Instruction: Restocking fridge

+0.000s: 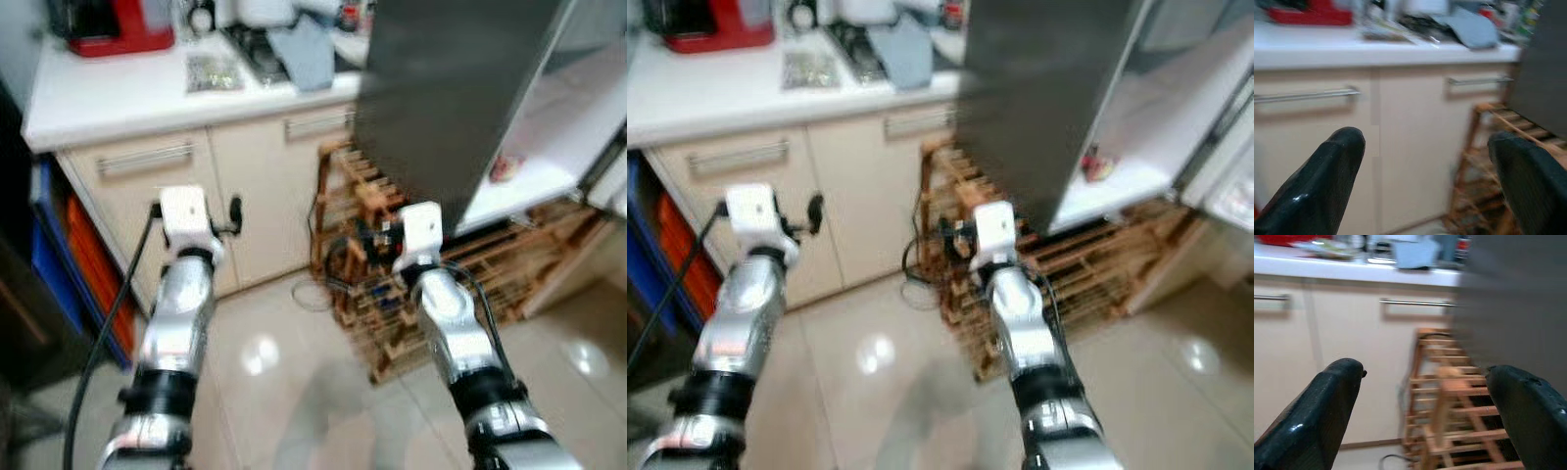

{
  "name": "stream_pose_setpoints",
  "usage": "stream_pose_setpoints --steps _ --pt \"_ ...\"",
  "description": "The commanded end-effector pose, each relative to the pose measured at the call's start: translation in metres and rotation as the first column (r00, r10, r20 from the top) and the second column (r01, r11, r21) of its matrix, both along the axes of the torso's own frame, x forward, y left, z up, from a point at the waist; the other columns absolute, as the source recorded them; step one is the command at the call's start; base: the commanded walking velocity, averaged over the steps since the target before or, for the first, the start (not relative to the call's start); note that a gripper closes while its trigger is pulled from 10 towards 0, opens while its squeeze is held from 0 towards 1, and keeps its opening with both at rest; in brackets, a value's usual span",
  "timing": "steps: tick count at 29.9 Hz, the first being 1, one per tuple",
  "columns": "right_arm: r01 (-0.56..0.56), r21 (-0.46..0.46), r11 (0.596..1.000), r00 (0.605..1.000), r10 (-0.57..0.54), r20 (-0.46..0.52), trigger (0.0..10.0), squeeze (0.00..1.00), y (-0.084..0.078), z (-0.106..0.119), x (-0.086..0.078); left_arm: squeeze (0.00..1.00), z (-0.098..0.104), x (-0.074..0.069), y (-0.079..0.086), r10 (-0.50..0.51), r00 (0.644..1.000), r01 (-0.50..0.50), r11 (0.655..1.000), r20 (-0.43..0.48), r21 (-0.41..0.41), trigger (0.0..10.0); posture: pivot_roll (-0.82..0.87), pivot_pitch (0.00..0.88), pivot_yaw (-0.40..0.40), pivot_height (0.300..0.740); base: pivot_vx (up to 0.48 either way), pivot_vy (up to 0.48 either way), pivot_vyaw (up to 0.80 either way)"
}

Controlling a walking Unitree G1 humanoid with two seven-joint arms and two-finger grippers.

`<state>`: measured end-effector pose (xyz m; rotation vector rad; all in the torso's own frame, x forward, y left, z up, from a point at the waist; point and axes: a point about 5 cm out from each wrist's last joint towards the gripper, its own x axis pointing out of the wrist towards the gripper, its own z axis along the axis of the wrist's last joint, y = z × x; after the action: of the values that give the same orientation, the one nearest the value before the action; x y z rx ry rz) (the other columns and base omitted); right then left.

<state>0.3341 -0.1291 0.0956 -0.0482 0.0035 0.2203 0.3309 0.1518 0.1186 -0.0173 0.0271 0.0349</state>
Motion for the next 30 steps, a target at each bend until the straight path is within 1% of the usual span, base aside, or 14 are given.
stream_pose_setpoints --steps 1,4,7,9,12,15,19,22,23,25,29,30 --pt "0.028 0.018 0.999 0.999 -0.029 0.030 10.0 0.16 -0.001 0.010 0.005 0.00 0.003 0.002 0.006 0.004 1.000 -0.004 1.000 0.003 0.021 10.0 -0.02 0.000 -0.012 0.740 0.431 0.000 0.56" --pt "0.038 0.018 0.999 0.999 -0.039 0.036 10.0 0.11 0.000 0.010 0.006 0.00 0.005 0.003 0.005 -0.013 1.000 0.013 0.999 0.009 0.029 10.0 -0.02 0.000 -0.010 0.740 0.461 0.000 0.19" --pt "0.045 0.020 0.999 0.998 -0.046 0.045 10.0 0.11 0.000 0.011 0.006 0.00 0.005 0.003 0.005 -0.017 1.000 0.017 0.999 0.010 0.031 10.0 -0.02 0.000 -0.009 0.740 0.480 0.000 0.00" --pt "0.069 0.039 0.997 0.997 -0.071 0.043 10.0 0.08 -0.002 0.012 0.006 0.00 0.005 0.003 0.005 -0.016 1.000 0.015 0.999 0.013 0.031 10.0 -0.02 0.000 -0.008 0.740 0.480 0.000 0.00" --pt "0.067 0.018 0.998 0.997 -0.068 0.047 10.0 0.08 -0.001 0.012 0.007 0.00 0.008 0.004 0.004 -0.017 0.999 0.016 0.999 0.028 0.039 10.0 -0.02 0.000 -0.009 0.740 0.480 0.000 0.00" --pt "0.012 0.000 1.000 0.998 -0.012 0.061 10.0 0.11 0.004 0.012 0.004 0.00 0.011 0.004 0.003 -0.019 0.999 0.017 0.999 0.043 0.049 10.0 -0.02 0.000 -0.010 0.740 0.480 0.000 0.72" --pt "0.011 0.038 0.999 0.998 -0.013 0.054 10.0 0.11 0.007 0.011 0.003 0.00 0.016 0.006 0.004 -0.019 0.997 0.014 0.997 0.071 0.069 10.0 -0.02 0.000 -0.013 0.740 0.480 0.000 0.70" --pt "-0.003 0.038 0.999 0.999 0.001 0.051 10.0 0.10 0.008 0.011 0.003 0.00 0.020 0.007 0.003 -0.021 0.996 0.014 0.996 0.088 0.083 10.0 -0.02 0.000 -0.013 0.740 0.480 0.000 0.71" --pt "0.014 0.049 0.999 0.999 -0.016 0.041 10.0 0.08 0.007 0.010 0.004 0.00 0.021 0.008 0.002 -0.027 0.995 0.018 0.996 0.094 0.089 10.0 -0.02 0.000 -0.014 0.740 0.480 0.000 0.00" --pt "0.017 0.050 0.999 0.999 -0.019 0.039 10.0 0.06 0.007 0.010 0.004 0.00 0.023 0.009 0.002 -0.033 0.994 0.024 0.996 0.101 0.090 10.0 -0.01 0.000 -0.014 0.740 0.480 0.000 0.00" --pt "0.027 0.051 0.998 0.998 -0.029 0.050 10.0 0.06 0.006 0.011 0.005 0.00 0.030 0.011 -0.001 -0.070 0.988 0.053 0.991 0.138 0.122 10.0 -0.02 0.000 -0.012 0.740 0.480 0.000 0.00" --pt "0.034 0.047 0.998 0.997 -0.037 0.064 10.0 0.07 0.004 0.013 0.004 0.00 0.038 0.013 -0.003 -0.102 0.980 0.077 0.986 0.170 0.148 10.0 -0.02 0.000 -0.010 0.740 0.480 0.000 0.00"
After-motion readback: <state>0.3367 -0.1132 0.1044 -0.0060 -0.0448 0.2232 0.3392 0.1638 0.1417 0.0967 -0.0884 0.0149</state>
